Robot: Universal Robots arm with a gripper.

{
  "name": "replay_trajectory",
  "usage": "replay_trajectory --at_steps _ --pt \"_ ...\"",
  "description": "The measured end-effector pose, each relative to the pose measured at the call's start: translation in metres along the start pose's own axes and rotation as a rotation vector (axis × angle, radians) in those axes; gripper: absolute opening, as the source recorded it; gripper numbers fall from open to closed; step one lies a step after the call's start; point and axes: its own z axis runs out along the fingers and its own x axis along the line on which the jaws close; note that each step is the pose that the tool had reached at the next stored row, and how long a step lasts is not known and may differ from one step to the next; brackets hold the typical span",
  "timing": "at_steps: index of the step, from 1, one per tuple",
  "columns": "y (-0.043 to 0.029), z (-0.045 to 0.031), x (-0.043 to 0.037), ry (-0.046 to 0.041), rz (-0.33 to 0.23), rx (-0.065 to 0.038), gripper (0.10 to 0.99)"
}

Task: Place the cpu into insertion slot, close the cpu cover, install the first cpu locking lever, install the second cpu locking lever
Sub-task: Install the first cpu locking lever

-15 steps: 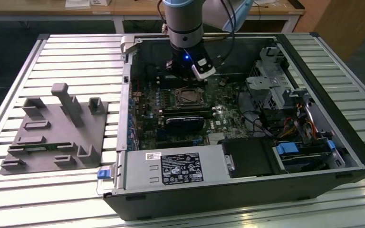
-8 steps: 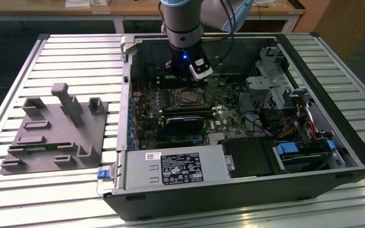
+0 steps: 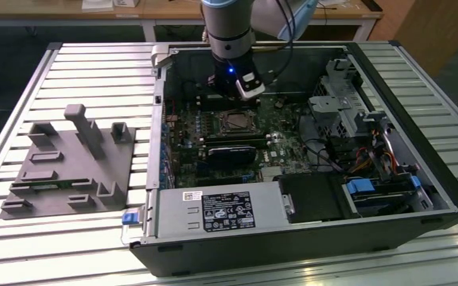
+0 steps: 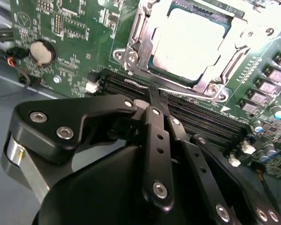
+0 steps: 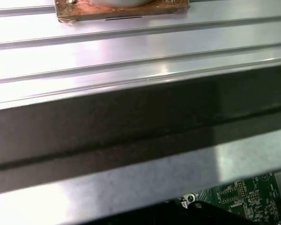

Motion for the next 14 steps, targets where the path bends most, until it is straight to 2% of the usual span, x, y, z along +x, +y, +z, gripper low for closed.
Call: replay_trajectory --at_steps 5,14 --pt "-0.0004 0.0022 0.0003 -0.0095 0.049 0.008 0.114" --pt "-0.0009 0.0055 0.0008 -0.0171 0.091 0.014 0.114"
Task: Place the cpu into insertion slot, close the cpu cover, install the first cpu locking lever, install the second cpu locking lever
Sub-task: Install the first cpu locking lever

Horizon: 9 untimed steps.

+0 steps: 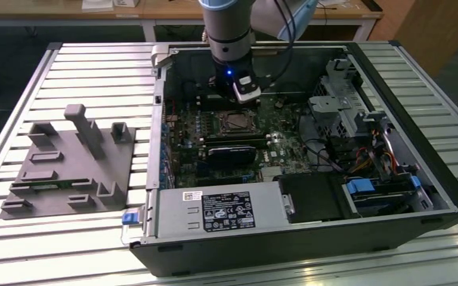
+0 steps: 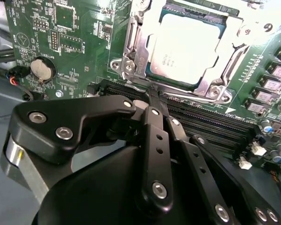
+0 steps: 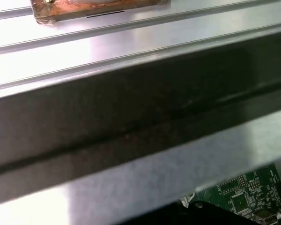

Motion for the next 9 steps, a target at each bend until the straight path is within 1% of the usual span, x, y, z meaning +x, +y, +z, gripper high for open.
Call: replay_trajectory --at_steps 9 --pt "-0.0008 0.0039 0.0006 -0.0042 0.023 0.004 0.114"
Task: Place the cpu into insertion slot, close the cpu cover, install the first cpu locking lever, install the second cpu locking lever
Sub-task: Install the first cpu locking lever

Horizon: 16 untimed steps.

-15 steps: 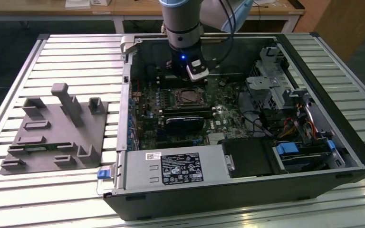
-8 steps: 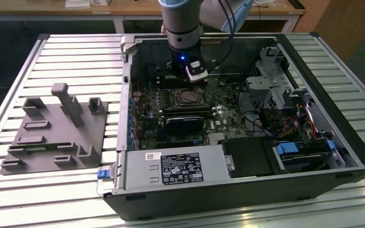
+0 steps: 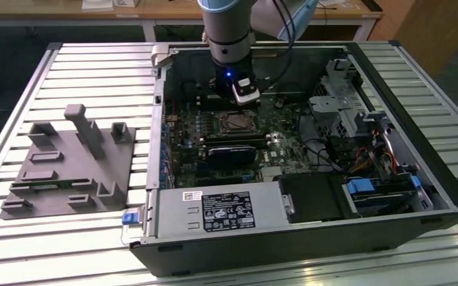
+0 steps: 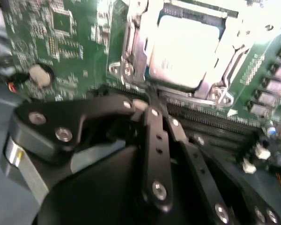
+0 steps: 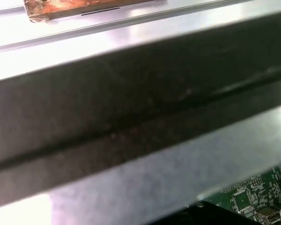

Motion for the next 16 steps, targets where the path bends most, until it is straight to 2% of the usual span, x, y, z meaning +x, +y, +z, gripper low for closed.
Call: replay_trajectory --at_steps 6,16 --pt "0.0005 -0.0012 -0.0002 0.001 0.001 -0.006 0.114" --pt "0.0037 -0.0202 -0.0029 0.0013 0.001 -0.005 0.114"
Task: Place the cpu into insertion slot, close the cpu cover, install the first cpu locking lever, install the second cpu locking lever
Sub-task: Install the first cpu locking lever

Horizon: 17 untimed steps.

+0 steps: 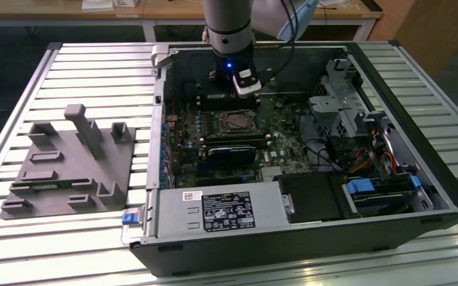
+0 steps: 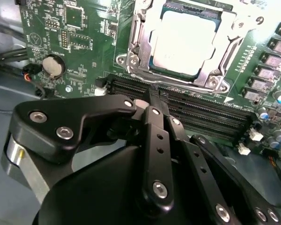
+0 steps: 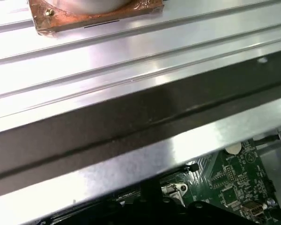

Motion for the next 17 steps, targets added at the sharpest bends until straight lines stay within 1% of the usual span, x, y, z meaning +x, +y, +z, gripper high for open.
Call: replay_trajectory --at_steps 2,10,11,12,13,14,15,17 --pt "0.0001 -0.0015 -0.0003 0.0001 0.0 0.0 0.114" --pt "-0.0009 -0.0018 -0.0007 0.0002 0.0 0.0 0.114" --pt "-0.0009 -0.0017 -0.0008 0.0029 0.0 0.002 0.114" --pt "-0.0009 -0.0016 -0.0011 0.0071 0.0 0.008 0.114" --pt "-0.0008 -0.0013 -0.0014 0.0103 0.0 0.017 0.114" --pt "-0.0006 -0.0012 -0.0018 0.013 -0.002 0.028 0.114" --pt "-0.0005 -0.0011 -0.0022 0.0139 -0.003 0.04 0.114" --pt "-0.0004 -0.0009 -0.0032 0.0124 -0.006 0.063 0.114"
